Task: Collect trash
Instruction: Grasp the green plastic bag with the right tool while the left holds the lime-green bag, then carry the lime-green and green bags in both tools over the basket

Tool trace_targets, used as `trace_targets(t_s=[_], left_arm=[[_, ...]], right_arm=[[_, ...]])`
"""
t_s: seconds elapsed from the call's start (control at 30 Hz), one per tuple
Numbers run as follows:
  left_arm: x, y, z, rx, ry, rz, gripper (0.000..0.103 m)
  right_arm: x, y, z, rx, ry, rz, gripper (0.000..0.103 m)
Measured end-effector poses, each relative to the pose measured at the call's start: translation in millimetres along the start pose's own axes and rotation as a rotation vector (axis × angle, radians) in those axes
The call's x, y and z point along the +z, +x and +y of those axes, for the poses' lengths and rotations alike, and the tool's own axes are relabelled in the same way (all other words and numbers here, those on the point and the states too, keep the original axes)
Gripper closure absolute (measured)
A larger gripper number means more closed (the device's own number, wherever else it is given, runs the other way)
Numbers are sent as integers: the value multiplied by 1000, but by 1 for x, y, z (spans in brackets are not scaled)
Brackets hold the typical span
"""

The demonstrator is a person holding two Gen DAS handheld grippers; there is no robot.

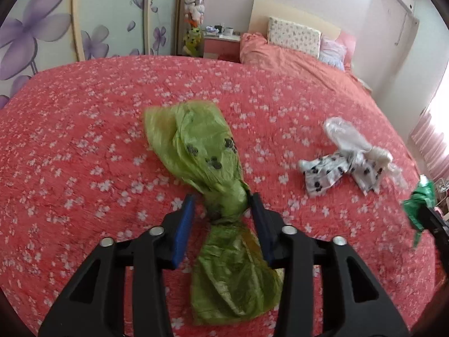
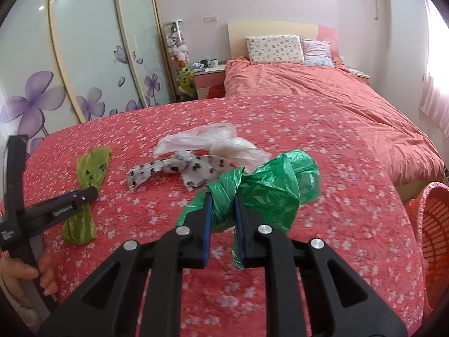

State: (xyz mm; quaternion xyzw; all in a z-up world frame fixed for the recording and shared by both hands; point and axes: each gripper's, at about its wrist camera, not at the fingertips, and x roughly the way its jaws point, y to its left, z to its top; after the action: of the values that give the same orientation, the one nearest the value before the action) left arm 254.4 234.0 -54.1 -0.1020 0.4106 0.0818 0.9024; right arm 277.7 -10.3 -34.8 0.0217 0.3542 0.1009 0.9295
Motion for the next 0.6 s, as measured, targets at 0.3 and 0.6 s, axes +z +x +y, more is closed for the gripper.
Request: trace_targets(t_s=[0.3,0.6], left_arm=[[3,-36,-14,-47,22,-76,87],[6,-93,-52,-127,91,-161,87]], right_arm=[[0,-33,-29,-23,38,-56,87],[-2,-83,-57,-42,81,-133,87]])
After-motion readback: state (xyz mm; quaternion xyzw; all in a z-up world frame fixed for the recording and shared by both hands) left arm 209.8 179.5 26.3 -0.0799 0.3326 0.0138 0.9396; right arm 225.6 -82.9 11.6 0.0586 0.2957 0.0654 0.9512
